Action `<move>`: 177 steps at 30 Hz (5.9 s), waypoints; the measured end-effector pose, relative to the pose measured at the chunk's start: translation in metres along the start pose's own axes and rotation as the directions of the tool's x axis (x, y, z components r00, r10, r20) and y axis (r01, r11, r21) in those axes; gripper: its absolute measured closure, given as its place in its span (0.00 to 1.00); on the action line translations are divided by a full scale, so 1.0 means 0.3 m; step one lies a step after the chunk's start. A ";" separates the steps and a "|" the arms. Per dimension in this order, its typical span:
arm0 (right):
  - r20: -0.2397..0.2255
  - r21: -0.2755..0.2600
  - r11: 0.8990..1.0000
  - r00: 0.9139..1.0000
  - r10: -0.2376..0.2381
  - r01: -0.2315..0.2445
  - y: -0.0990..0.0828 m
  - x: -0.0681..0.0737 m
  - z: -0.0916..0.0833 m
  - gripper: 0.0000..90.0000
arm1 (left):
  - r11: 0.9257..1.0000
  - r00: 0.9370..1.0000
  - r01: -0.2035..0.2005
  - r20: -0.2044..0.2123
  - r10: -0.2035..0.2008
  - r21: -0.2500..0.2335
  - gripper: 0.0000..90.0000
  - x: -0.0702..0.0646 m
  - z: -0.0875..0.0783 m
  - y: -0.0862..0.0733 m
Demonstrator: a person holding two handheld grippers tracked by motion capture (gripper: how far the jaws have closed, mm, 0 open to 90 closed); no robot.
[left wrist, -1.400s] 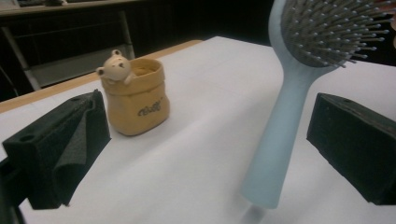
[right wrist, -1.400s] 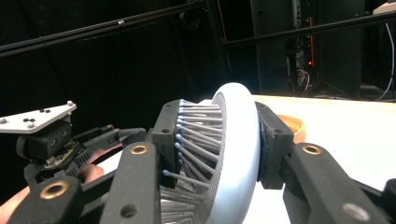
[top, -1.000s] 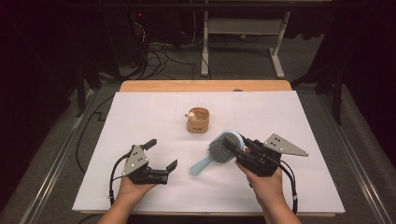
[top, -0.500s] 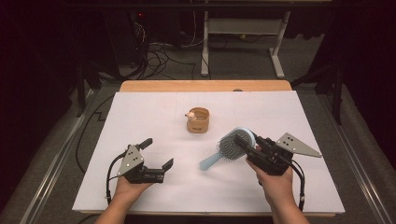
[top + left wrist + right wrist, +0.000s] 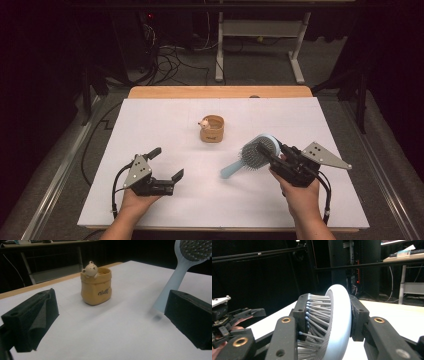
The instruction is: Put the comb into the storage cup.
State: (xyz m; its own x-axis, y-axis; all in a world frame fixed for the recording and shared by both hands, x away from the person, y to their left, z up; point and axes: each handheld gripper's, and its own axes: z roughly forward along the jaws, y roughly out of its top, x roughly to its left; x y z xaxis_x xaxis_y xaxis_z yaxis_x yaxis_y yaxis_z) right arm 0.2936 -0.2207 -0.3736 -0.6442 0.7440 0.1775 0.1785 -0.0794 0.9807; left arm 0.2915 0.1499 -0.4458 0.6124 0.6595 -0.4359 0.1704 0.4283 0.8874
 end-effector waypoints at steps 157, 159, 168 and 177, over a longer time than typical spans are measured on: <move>0.148 -0.076 0.980 0.974 -0.170 0.182 0.247 0.001 0.366 0.67 | 1.000 0.999 -0.017 0.044 0.017 0.012 0.00 0.027 -0.016 -0.018; 0.152 -0.070 0.980 0.972 -0.177 0.189 0.249 0.000 0.380 0.67 | 1.000 0.999 -0.017 0.045 0.017 0.012 0.00 0.027 -0.016 -0.018; 0.159 -0.058 0.980 0.971 -0.179 0.190 0.246 0.001 0.420 0.67 | 1.000 0.999 -0.013 0.045 0.012 0.016 0.00 0.031 -0.017 -0.019; 0.162 -0.044 0.981 0.970 -0.179 0.188 0.245 -0.006 0.455 0.67 | 1.000 0.999 -0.009 0.040 0.009 0.007 0.00 0.033 -0.018 -0.016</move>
State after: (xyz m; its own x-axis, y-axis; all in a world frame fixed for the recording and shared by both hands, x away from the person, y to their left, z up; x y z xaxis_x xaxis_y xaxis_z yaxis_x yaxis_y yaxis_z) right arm 0.4092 -0.1373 -0.3130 -0.5363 0.8439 -0.0164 0.0215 0.0331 0.9992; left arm 0.2926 0.1576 -0.4550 0.6440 0.6381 -0.4220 0.1707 0.4178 0.8923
